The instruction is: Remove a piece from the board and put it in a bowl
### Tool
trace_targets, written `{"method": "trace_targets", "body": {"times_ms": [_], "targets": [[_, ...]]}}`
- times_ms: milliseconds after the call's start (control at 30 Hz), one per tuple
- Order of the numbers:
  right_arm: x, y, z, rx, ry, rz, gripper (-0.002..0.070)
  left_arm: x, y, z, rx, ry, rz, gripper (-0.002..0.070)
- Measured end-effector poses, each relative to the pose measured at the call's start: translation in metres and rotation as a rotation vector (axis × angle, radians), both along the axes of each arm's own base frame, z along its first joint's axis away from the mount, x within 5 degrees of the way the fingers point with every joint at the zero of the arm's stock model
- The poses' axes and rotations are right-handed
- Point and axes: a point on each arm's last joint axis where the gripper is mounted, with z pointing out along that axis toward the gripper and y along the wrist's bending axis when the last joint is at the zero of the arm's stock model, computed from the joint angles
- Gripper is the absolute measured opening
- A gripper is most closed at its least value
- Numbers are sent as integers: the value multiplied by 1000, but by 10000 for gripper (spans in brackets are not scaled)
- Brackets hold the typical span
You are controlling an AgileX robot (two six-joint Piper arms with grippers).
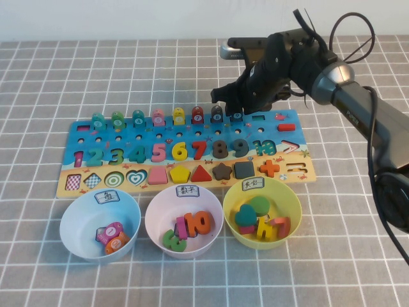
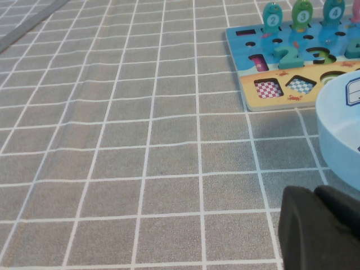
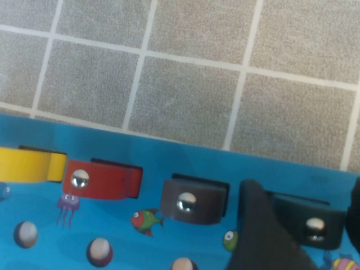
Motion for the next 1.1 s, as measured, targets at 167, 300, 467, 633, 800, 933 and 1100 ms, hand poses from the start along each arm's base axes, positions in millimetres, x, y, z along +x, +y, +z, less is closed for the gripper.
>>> {"method": "trace_targets", "body": {"times_ms": [167, 300, 467, 633, 800, 933, 1100], "targets": [[0, 0, 0, 0, 0, 0, 302, 0, 0, 0, 0, 0, 0, -4], [0, 0, -2, -2, 3, 1, 302, 0, 0, 0, 0, 0, 0, -4], [0, 0, -2, -3, 3, 3, 276, 0, 0, 0, 0, 0, 0, -4], [0, 0, -2, -3, 3, 3, 228, 0, 0, 0, 0, 0, 0, -4], [0, 0, -2, -3, 3, 3, 213, 0, 0, 0, 0, 0, 0, -4], [0, 0, -2, -3, 3, 3, 213, 0, 0, 0, 0, 0, 0, -4], [0, 0, -2, -8, 2, 10, 213, 0, 0, 0, 0, 0, 0, -4]]}}
